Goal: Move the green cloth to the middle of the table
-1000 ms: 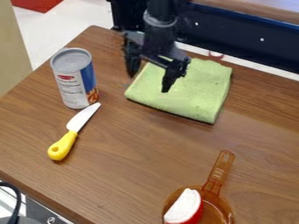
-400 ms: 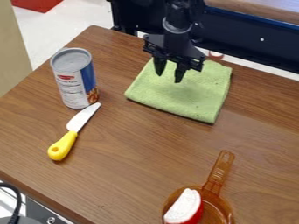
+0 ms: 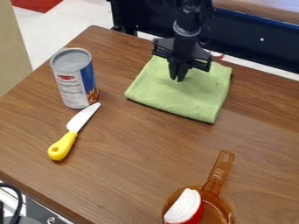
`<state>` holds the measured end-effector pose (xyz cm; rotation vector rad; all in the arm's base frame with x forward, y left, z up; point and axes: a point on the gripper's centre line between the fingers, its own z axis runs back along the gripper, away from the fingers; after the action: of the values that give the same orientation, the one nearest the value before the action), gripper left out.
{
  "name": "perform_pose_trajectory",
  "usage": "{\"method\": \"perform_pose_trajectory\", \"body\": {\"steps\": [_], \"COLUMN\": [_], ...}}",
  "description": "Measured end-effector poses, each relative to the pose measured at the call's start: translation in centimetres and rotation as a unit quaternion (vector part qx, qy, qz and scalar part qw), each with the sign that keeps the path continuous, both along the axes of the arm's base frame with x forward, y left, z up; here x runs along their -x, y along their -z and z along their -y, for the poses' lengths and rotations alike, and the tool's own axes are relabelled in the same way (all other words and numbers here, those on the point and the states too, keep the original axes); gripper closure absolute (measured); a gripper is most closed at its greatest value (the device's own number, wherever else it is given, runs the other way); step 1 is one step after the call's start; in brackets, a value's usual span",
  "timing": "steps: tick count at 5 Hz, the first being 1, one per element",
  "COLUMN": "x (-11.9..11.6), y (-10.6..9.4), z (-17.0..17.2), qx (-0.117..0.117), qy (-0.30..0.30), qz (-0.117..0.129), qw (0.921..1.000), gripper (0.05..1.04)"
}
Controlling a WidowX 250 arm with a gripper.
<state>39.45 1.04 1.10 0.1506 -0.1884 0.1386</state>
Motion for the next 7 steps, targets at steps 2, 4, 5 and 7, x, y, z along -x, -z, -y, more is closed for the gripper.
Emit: {"method": "perform_pose_trajectory", "body": {"steps": [2,4,5,7], "x": [0.3,2.9,4.6,7.6], "y": [1.6,2.0,2.0,2.0], "z": [0.5,-0.1,-0.1,0.0], "qx": [0.013,0.029,0.03,0.034], "qy": [0.012,0.031,0.035,0.028], "qz": [-0.019,-0.048,-0.06,-0.057], "qw": [0.9997,0.998,0.9972,0.9974], "gripper": [1.031,1.031,1.031,1.031]}}
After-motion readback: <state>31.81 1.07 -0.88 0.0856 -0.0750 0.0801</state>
